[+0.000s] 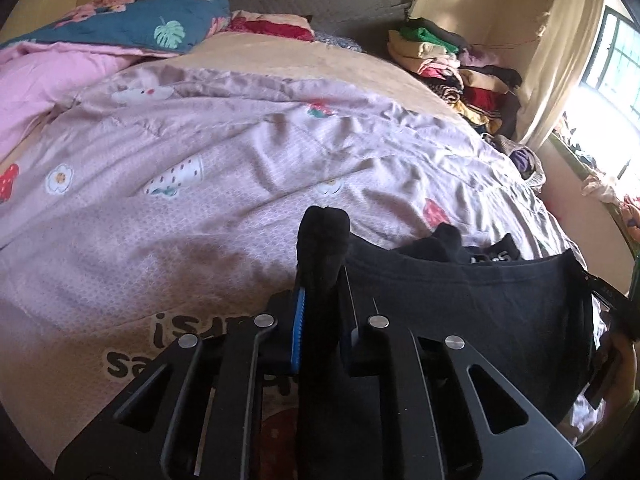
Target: Fold small clothes
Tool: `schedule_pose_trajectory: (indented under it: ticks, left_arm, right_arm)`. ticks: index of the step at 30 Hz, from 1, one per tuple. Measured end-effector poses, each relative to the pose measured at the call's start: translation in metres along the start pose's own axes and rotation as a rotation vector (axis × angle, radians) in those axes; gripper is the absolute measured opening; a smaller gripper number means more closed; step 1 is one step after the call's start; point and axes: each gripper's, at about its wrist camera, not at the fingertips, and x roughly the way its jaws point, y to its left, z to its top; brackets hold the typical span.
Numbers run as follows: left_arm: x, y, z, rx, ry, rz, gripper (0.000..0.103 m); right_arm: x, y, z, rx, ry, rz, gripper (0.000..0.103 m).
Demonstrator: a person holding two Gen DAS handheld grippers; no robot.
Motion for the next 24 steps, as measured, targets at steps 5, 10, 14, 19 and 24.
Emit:
schedule_pose_trajectory:
  ticks: [5, 10, 14, 19, 24]
  left_arm:
    - [0.003, -0.002, -0.004, 0.018, 0.01, 0.028, 0.007]
    - [0.005, -0.003, -0.007, 0.032, 0.018, 0.051, 0.007]
    - [0.004, -0.002, -0.008, 0.034, 0.016, 0.067, 0.013]
    - [0.002, -0.003, -0.01, 0.033, 0.015, 0.08, 0.015]
    - [-0.005, -0.002, -0.012, 0.029, 0.008, 0.102, 0.031]
  right_arm:
    - [0.004, 0.001, -0.004, -0.004, 0.015, -0.019, 0.008]
    - [0.011, 0.004, -0.01, -0.02, 0.04, -0.048, 0.009]
    - [0.013, 0.003, -0.014, -0.017, 0.051, -0.067, 0.016]
    - [0.006, -0.003, -0.017, 0.0, 0.05, -0.067, 0.046]
    - [-0.005, -0.006, -0.02, 0.011, 0.043, -0.06, 0.06]
